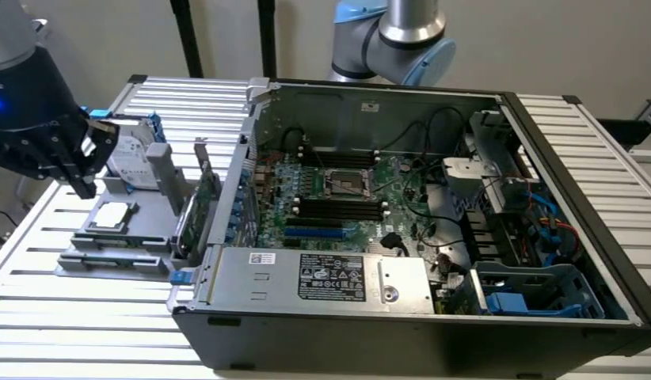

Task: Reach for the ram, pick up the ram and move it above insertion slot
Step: 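Pick up the ram and move it above insertion slot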

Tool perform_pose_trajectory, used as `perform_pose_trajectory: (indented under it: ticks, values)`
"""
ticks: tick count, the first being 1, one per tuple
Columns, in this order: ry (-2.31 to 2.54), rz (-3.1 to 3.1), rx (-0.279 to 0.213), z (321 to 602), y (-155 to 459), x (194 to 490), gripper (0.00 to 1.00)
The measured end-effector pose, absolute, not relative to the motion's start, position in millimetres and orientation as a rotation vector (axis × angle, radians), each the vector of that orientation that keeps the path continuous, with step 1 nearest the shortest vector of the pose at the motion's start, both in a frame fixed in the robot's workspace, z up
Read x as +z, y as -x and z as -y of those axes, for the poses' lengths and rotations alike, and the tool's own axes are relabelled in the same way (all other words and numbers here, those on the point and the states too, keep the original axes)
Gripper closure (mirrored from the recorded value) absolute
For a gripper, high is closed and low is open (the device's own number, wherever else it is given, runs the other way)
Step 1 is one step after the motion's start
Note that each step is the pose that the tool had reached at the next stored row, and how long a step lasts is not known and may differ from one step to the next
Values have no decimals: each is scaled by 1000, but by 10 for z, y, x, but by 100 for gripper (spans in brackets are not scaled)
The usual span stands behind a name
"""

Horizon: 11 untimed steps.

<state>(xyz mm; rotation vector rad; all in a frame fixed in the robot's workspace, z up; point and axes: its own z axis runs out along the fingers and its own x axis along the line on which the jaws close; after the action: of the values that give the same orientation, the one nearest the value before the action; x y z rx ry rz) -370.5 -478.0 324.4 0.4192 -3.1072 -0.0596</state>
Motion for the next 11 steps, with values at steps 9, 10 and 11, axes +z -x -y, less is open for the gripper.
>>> perform_pose_trajectory:
  ticks: [9, 10, 11]
  values:
    - [-673, 3059, -59, 4780, 3705, 3232, 89]
    - [-700, 3053, -58, 4780, 3705, 3231, 89]
    - [-727, 3046, -58, 4780, 3705, 3230, 89]
